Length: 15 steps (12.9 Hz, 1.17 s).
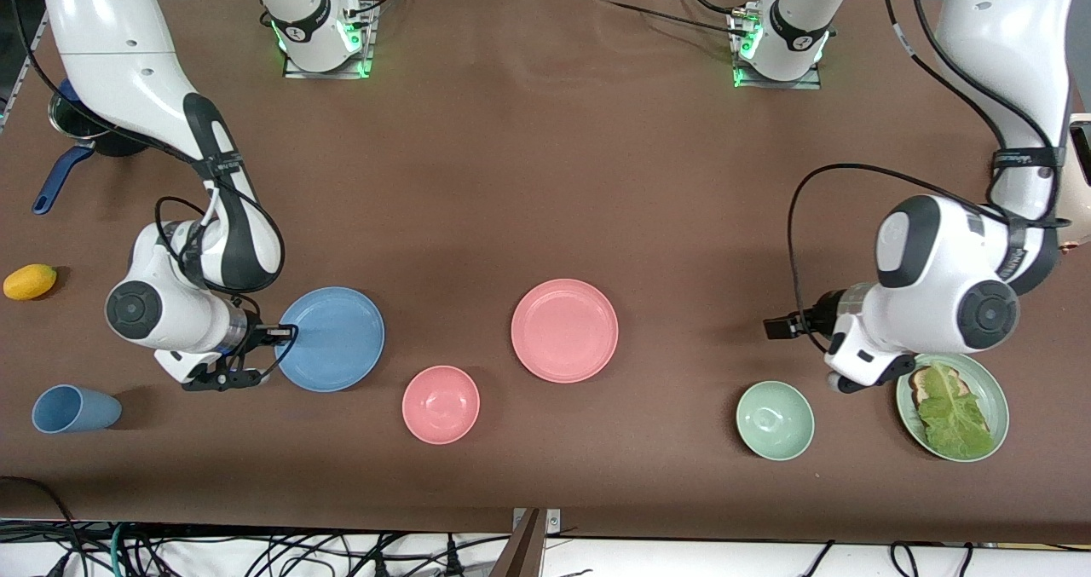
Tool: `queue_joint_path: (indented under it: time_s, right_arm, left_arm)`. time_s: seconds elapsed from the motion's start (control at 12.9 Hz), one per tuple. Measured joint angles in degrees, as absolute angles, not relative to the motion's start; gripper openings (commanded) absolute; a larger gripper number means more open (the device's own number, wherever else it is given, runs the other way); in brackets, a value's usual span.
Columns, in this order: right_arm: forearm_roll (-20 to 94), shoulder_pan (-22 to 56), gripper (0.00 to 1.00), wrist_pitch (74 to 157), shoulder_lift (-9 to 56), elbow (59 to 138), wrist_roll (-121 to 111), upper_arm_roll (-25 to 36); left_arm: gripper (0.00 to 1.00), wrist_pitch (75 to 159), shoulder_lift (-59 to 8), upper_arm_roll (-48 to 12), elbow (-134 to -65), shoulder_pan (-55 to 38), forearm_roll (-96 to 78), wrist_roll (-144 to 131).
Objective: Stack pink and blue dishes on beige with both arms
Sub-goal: 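Grasp the blue plate rim with the right gripper while the left gripper withdraws, then carry the blue plate onto the pink plate with the right gripper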
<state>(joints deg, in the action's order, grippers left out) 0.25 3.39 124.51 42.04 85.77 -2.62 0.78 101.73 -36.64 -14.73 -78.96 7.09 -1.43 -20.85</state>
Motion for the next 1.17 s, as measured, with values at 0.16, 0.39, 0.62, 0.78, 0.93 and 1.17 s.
queue_joint_path:
  time_s: [0.16,0.39,0.62,0.78,0.93,1.17]
  right_arm:
    - [0.24,3.50,0.00,121.05,41.40,82.48,-2.93,0.71]
    - [0.26,4.50,0.00,110.64,39.72,74.76,-3.13,-0.92]
    - [1.79,5.91,0.00,103.28,38.40,68.78,-1.15,-4.85]
    - [2.21,6.88,0.00,102.80,38.43,68.05,4.89,-8.08]
    - [2.31,9.96,0.00,102.90,38.93,68.07,12.84,-9.91]
    - [2.33,17.76,0.00,107.56,40.82,68.14,27.94,-10.30]
  left_arm:
    - [1.00,99.99,-35.40,-14.76,-79.08,10.91,1.31,-12.18]
    - [1.00,98.81,-28.47,-11.38,-82.61,12.59,2.13,-1.54]
    - [1.00,98.17,-16.69,-7.38,-88.98,9.34,2.13,-0.64]
    - [1.00,97.64,-9.23,-1.48,-93.65,3.24,2.13,-0.62]
    - [1.00,96.07,-4.39,2.75,-96.54,-1.42,2.09,-0.62]
    - [1.00,95.17,-1.87,3.46,-97.43,-1.86,2.03,-0.62]
